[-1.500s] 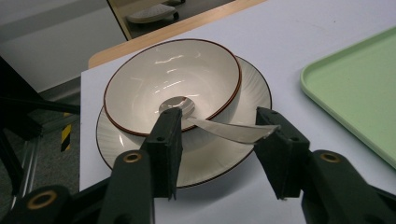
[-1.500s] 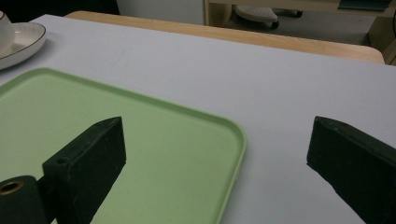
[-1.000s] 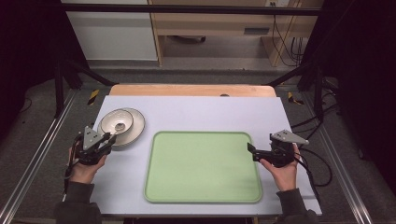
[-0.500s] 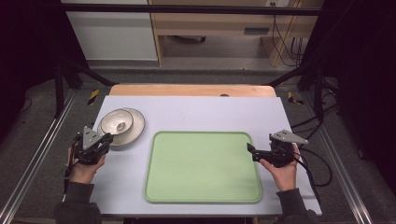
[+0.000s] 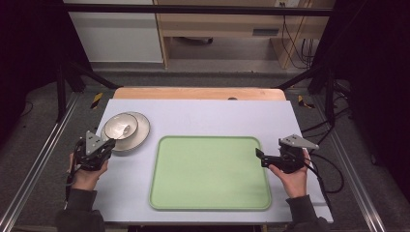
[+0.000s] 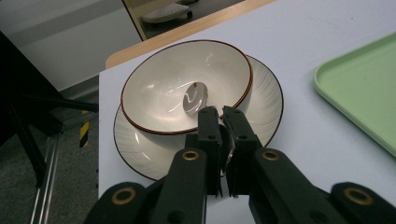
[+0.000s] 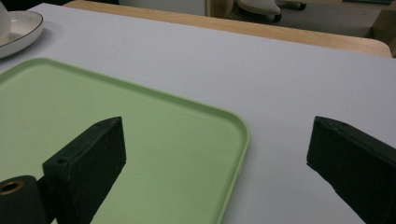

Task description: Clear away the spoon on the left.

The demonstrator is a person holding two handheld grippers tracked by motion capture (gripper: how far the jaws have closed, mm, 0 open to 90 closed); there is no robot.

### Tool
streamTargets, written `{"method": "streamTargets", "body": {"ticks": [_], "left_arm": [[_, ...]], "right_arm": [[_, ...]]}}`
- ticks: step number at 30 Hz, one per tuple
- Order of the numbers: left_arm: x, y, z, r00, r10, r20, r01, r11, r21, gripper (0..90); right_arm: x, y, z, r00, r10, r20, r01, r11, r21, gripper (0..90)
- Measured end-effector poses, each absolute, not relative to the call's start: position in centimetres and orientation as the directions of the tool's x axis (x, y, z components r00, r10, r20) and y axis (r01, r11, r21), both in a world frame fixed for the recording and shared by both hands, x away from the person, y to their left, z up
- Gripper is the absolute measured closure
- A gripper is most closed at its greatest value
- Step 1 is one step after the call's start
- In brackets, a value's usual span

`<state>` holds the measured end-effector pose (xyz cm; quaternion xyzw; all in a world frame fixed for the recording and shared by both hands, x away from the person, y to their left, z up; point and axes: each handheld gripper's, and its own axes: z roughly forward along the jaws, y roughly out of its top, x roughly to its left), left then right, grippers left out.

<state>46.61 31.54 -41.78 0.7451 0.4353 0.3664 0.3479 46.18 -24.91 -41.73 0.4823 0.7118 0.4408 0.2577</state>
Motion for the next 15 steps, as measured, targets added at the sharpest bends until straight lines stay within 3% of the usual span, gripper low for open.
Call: {"method": "streamTargets", "body": {"ticks": [15], "left_arm": [[46.41,31.55,-41.38,0.339,0.908,0.245,0.399,-0.375,0.837,88.6]], "right_arm": [[46.21,-24.92,-41.74,-0.403,0.913,0.057,0.462,0.149,0.874,4.8]]}}
